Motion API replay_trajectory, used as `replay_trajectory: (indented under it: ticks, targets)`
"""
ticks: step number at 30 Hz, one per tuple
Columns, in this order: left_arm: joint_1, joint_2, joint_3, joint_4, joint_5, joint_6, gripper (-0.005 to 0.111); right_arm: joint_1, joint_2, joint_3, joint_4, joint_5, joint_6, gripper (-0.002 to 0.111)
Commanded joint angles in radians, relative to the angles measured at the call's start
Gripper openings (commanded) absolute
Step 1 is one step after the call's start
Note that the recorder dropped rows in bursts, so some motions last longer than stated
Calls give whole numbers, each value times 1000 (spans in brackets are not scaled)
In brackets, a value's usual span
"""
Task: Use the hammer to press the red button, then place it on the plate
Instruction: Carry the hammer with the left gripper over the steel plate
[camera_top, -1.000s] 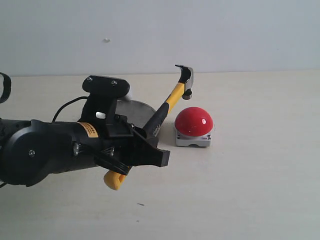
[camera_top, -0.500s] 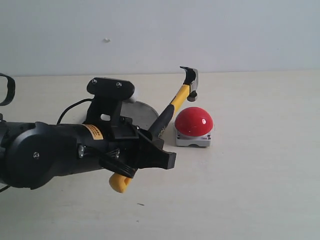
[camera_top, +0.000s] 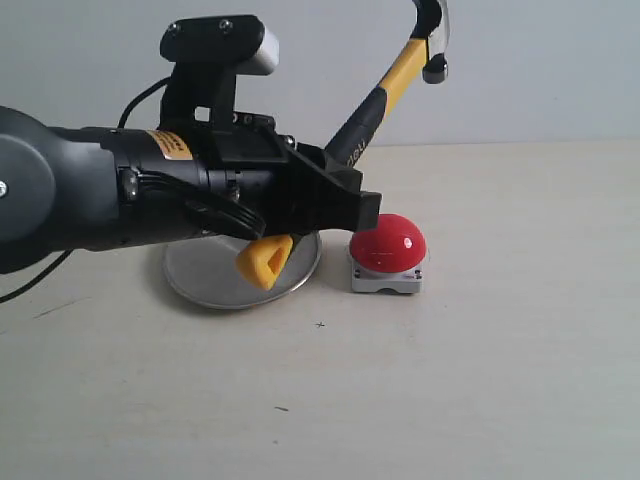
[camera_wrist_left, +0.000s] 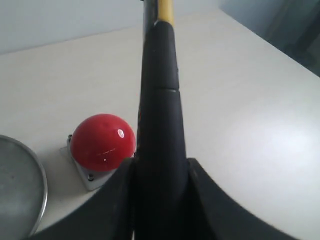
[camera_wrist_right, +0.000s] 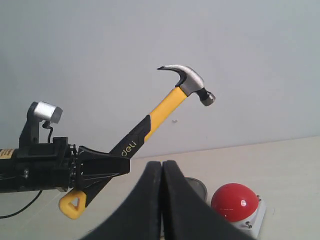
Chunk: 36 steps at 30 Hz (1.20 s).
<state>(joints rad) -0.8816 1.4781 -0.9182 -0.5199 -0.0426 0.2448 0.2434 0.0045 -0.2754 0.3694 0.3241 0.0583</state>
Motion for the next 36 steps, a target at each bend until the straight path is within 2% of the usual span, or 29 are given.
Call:
replay_trajectory:
  ticks: [1, 8, 12, 16, 24, 29, 36]
  targets:
    - [4, -25, -18, 10, -49, 13, 0, 0, -5, 2, -1, -15, -5, 0]
    - [4, 53, 46, -10, -45, -2, 0, 0, -5, 2, -1, -15, -5, 0]
    - [-7, 200, 134, -23, -89, -44, 0, 0, -5, 2, -1, -15, -5, 0]
    - [4, 286, 133, -23, -79, -61, 0, 0, -5, 2, -1, -21, -5, 0]
    - [15, 109, 73, 0, -61, -63, 0, 0, -5, 2, -1, -21, -5, 0]
    - [81, 6, 72, 0, -31, -78, 0, 0, -5, 2, -1, -21, -5, 0]
    - [200, -63, 74, 0, 147, -92, 0, 0, -5, 2, -1, -21, -5, 0]
